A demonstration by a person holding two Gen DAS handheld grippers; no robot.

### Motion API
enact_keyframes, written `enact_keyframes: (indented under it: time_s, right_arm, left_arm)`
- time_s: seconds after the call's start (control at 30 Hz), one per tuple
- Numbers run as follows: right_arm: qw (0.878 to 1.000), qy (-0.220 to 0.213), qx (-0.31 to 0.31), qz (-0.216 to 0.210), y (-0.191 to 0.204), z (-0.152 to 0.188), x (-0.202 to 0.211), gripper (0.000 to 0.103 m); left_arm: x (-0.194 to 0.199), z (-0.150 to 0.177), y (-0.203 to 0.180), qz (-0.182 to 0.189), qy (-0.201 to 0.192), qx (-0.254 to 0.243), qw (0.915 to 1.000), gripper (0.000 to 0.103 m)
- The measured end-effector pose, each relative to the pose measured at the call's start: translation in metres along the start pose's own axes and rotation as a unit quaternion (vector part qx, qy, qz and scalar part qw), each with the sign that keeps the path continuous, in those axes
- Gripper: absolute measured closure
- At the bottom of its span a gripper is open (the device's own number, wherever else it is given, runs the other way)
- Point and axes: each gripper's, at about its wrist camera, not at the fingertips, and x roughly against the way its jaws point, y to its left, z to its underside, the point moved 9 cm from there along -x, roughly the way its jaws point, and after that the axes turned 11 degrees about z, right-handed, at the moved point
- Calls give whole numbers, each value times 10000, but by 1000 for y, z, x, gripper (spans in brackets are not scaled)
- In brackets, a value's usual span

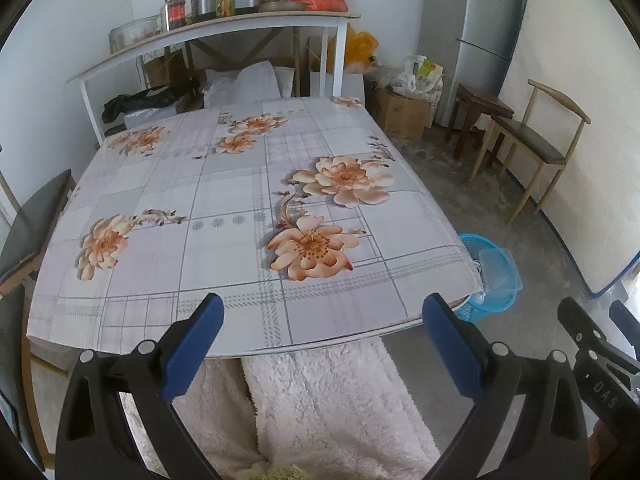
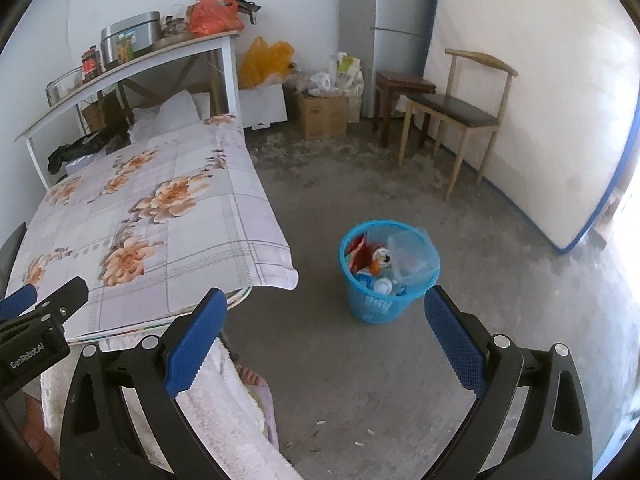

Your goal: Collect trash

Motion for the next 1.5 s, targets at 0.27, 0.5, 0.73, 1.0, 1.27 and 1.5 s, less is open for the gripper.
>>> enact_keyframes:
  time_s: [0.27, 0.5, 0.73, 1.0, 1.27, 1.5]
  right_arm:
    - [9998, -59, -3, 196, -13, -1, 0, 8]
    - [9994, -57, -125, 323, -29, -2, -2, 8]
    - [9995, -56, -114, 303, -30, -1, -4, 8]
    - [9996, -46, -99, 272, -28, 0, -4, 8]
    - [9996, -74, -98, 261, -30, -2, -3, 8]
    - [9996, -84, -108, 261, -30, -3, -2, 8]
  left_arm:
    - [0, -2, 5, -121, -41, 60, 9999, 6]
    - [1, -3, 9, -177, -54, 121, 9998, 6]
    - [-1, -3, 10, -222, -8, 139, 9997, 6]
    - [-1, -3, 11, -249, -26, 137, 9996, 6]
    - [-2, -3, 10, -241, -14, 113, 9996, 6]
    - [-1, -5, 10, -247, -44, 87, 9996, 6]
